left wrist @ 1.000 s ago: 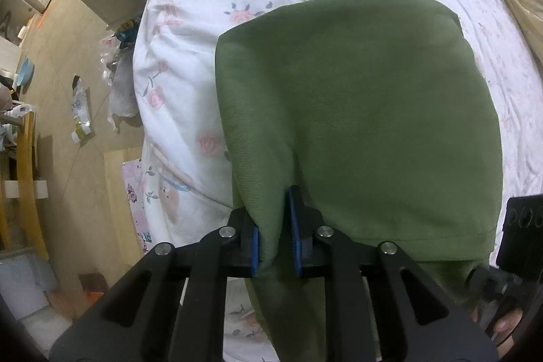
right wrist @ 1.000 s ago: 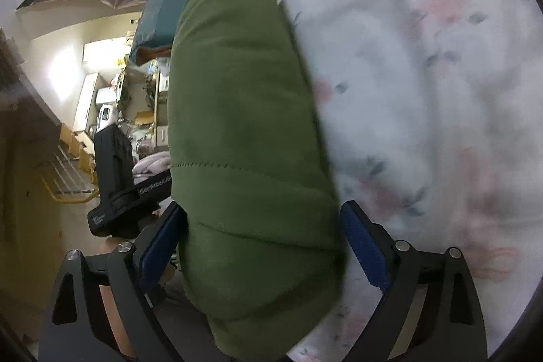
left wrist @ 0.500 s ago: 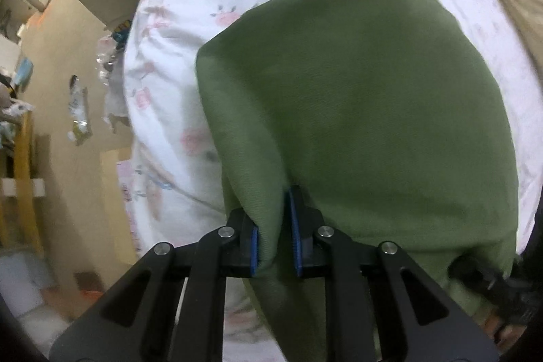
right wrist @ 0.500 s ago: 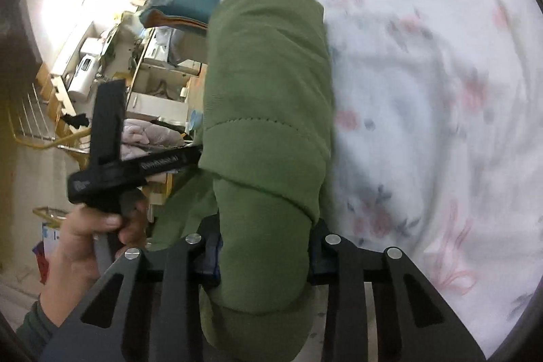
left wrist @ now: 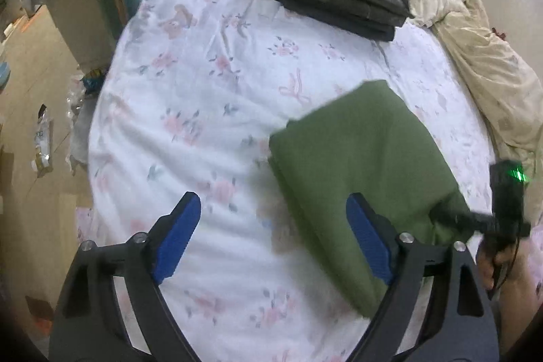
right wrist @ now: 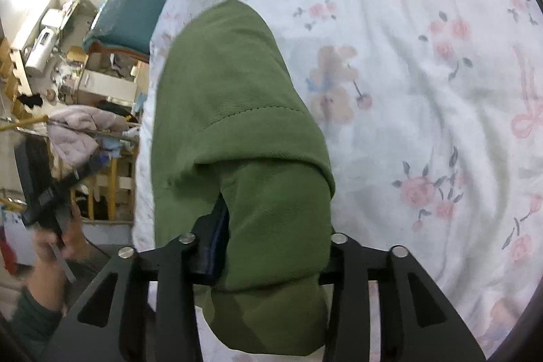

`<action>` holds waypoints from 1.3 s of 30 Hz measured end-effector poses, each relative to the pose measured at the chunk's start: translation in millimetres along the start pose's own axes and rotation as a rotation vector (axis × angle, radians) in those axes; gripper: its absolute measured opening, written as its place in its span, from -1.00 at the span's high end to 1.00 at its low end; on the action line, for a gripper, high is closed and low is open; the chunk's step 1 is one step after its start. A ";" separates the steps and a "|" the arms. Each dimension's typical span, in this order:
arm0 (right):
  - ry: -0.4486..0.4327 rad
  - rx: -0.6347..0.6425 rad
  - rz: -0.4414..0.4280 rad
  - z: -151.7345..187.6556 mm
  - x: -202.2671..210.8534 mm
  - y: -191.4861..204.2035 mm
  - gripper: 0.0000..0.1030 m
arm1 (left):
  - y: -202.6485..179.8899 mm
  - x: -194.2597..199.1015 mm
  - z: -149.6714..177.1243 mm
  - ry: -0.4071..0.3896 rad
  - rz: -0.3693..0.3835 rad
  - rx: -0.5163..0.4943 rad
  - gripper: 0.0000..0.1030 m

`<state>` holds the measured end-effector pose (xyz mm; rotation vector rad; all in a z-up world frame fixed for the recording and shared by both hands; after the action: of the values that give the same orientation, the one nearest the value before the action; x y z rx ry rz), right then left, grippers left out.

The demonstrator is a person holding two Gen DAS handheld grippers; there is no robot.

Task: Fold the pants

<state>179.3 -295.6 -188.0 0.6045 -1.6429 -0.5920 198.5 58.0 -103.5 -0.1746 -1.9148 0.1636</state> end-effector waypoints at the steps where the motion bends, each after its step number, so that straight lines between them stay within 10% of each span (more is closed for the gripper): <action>1: -0.002 -0.019 -0.010 2.2 0.1 -6.0 0.01 | -5.7 -10.0 -8.1 0.021 0.007 -0.011 -0.66; 5: -0.033 -0.111 0.040 9.9 15.6 -32.4 -0.61 | -20.5 -56.7 -26.6 0.109 0.044 -0.069 -0.66; 11: -0.322 -0.349 -0.082 60.9 58.9 -46.1 -0.95 | -29.3 -83.6 -37.2 0.107 0.167 -0.029 -0.66; 17: -0.366 -0.558 -0.269 94.4 13.7 -45.6 -1.00 | -21.8 -109.0 -29.8 0.179 0.219 0.058 -0.67; 21: -0.380 -0.557 -0.212 89.6 -16.4 -28.7 -1.00 | -29.2 -121.9 -5.5 0.268 0.184 -0.001 -0.64; 23: -0.400 -0.531 -0.205 86.0 -17.0 -20.2 -1.00 | -40.1 -113.8 1.0 0.247 0.178 -0.087 -0.25; 29: -0.438 -0.388 -0.129 69.6 -13.6 5.2 0.34 | -51.0 -92.1 8.9 0.250 0.200 -0.091 0.82; 39: -0.354 0.117 -0.151 5.8 61.2 67.2 0.65 | -61.8 11.2 42.1 0.056 0.226 -0.052 0.88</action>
<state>161.0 -287.6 -99.1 0.7455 -1.9859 -0.7492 152.5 -1.4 -95.4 -0.4266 -1.8414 0.2578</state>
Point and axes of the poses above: each gripper's, at about its wrist camera, not at the fingertips, and x roughly against the way its jaws point, y to its left, z to its underside, the point moved 3 cm from there along -x, roughly the way its jaws point, and after that the axes turned 2 degrees about -z, right-handed, at the moved point
